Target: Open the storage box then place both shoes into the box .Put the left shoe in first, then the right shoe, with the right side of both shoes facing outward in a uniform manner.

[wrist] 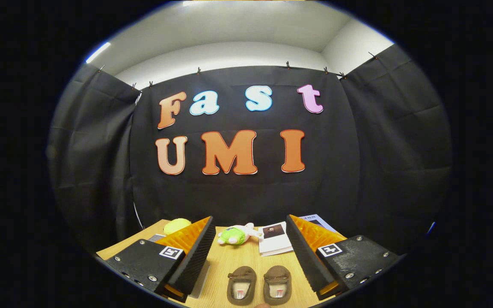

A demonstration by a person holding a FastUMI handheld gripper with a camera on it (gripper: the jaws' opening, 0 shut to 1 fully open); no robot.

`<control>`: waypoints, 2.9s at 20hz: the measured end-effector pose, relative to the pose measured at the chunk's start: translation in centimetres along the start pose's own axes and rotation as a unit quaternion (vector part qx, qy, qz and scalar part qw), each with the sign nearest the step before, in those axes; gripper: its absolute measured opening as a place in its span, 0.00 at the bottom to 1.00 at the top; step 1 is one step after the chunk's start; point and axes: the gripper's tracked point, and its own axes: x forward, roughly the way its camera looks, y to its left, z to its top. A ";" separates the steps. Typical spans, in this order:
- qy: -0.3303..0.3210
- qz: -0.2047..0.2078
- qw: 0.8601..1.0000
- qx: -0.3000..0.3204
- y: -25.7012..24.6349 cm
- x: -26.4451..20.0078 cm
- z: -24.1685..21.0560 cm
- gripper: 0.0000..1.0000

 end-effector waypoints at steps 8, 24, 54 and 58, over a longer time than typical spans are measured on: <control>0.065 0.066 0.995 0.044 3.1 1.5 -5.1 0.98; 0.234 0.200 0.912 0.273 9.8 6.2 -20.8 0.98; 0.253 0.342 0.763 0.487 16.4 6.2 -20.8 0.50; 0.273 0.307 0.777 0.477 16.1 6.5 -22.1 0.08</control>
